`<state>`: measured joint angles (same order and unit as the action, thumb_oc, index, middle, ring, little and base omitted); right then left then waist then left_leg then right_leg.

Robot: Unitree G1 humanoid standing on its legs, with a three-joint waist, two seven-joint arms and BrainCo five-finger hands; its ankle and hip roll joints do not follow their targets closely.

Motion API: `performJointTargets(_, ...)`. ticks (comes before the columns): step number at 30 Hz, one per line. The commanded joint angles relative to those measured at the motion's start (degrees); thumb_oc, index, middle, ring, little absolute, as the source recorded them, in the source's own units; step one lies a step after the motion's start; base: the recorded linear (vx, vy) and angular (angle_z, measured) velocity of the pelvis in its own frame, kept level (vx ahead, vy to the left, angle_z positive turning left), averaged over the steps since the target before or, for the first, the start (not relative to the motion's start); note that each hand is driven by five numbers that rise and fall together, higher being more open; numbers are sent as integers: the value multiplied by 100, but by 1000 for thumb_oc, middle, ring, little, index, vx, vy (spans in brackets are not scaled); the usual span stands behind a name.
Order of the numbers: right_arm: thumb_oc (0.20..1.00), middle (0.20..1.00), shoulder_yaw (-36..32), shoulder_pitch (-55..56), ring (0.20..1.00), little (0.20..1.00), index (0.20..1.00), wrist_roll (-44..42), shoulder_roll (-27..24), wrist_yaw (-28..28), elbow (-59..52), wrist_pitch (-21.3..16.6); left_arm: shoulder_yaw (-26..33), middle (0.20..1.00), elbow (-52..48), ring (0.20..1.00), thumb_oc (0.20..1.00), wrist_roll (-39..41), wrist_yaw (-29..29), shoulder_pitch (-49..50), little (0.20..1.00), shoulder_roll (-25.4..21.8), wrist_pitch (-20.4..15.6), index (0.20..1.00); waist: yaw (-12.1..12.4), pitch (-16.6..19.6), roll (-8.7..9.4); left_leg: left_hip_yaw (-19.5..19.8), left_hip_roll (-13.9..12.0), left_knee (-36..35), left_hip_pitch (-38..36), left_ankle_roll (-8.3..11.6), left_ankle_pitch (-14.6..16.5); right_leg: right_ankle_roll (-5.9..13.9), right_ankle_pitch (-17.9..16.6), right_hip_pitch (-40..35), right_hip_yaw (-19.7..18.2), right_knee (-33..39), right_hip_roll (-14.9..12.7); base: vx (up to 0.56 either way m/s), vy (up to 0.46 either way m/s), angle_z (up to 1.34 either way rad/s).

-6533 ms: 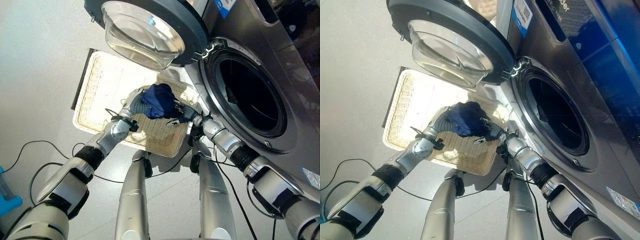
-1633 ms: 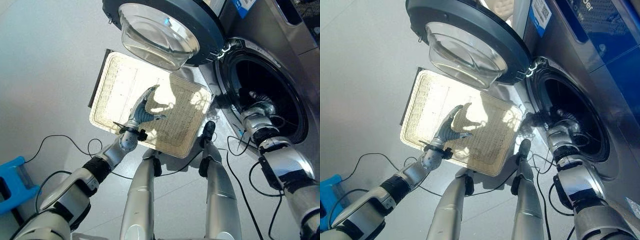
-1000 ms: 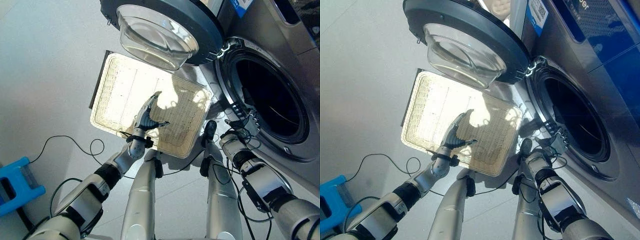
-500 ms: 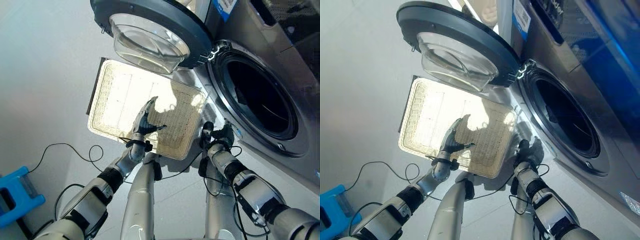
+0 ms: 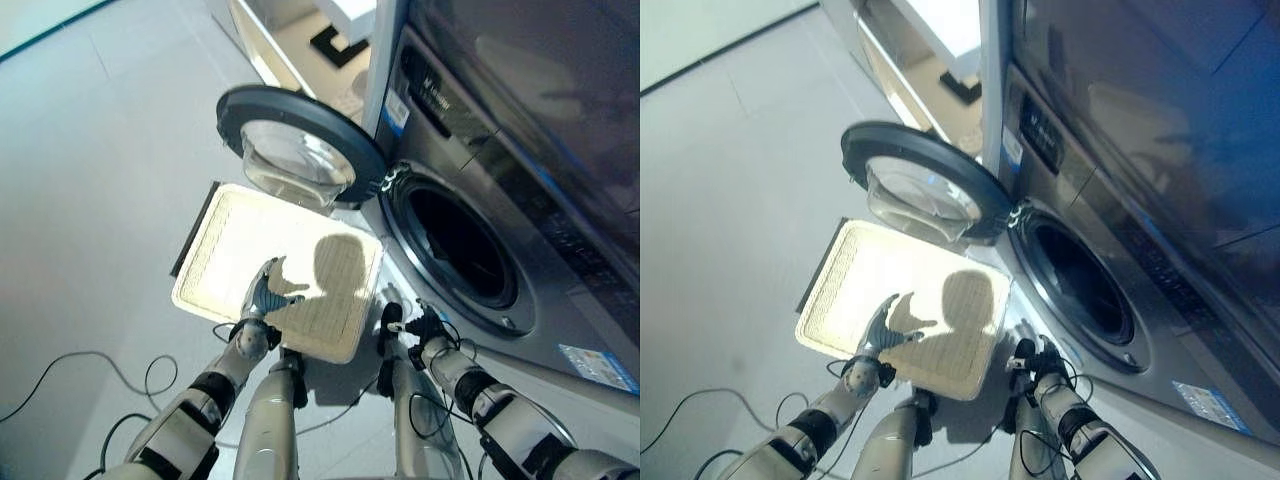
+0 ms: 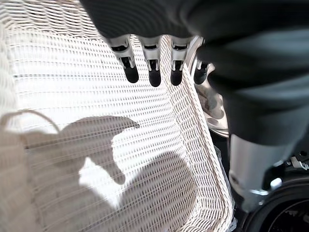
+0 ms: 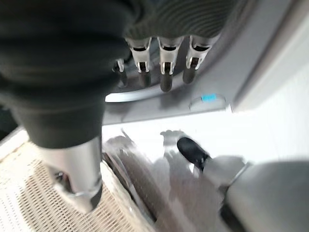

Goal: Put the clothes into the washing machine.

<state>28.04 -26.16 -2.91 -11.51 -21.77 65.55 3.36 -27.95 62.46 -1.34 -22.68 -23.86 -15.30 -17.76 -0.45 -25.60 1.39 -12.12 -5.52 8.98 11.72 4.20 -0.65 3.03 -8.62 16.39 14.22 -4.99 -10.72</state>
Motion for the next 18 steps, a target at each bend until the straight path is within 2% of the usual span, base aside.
performJointTargets(1,1000,1000,154,13,1000,1000,1000,565,-176,198,-65,-100,93,1000,285,1000,1000,222,329,80,1000,211,-88,1000,118,198,-114,129,214,-89,-191,67,63,276,1108,-605,95,-739,210,174,-24,-5)
performJointTargets(3,1000,1000,153,54,1000,1000,1000,626,-181,240,-61,-131,101,1000,318,1000,1000,222,363,131,1000,220,-83,1000,119,258,-106,144,216,-120,-217,65,52,272,1103,-646,86,-696,222,147,-17,2)
performJointTargets(6,1000,1000,204,470,1000,1000,1000,1032,-134,726,-57,-300,244,1000,611,1000,1000,106,658,517,1000,368,330,1000,128,796,32,138,214,-445,-701,19,52,280,1085,-1207,-19,-311,276,229,-40,1)
performJointTargets(8,1000,1000,220,527,1000,1000,1000,1057,-122,802,-58,-334,264,1000,642,1000,1000,95,704,564,1000,383,405,1000,130,856,51,133,210,-499,-773,13,48,290,1067,-1273,-32,-258,274,115,-29,-3)
performJointTargets(9,1000,1000,232,657,1000,1000,1000,1164,-72,987,-75,-360,309,1000,742,1000,1000,-18,783,667,1000,425,542,1000,131,1019,93,158,212,-630,-919,-10,39,318,1014,-1404,-88,-138,271,99,-25,-3)
performJointTargets(16,1000,1000,392,1031,1000,1000,1000,1583,12,1851,-28,-673,416,1000,916,1000,1000,-115,1051,974,1000,470,709,1000,154,1532,190,301,209,-1154,-1400,-55,-62,400,713,-1827,-268,444,288,94,-24,-1)
performJointTargets(18,1000,1000,433,1072,1000,1000,1000,1686,9,1906,-4,-724,402,1000,904,1000,1000,-147,1117,993,1000,457,747,1000,166,1586,195,344,215,-1236,-1454,-46,-91,413,641,-1880,-278,572,294,52,-29,-1)
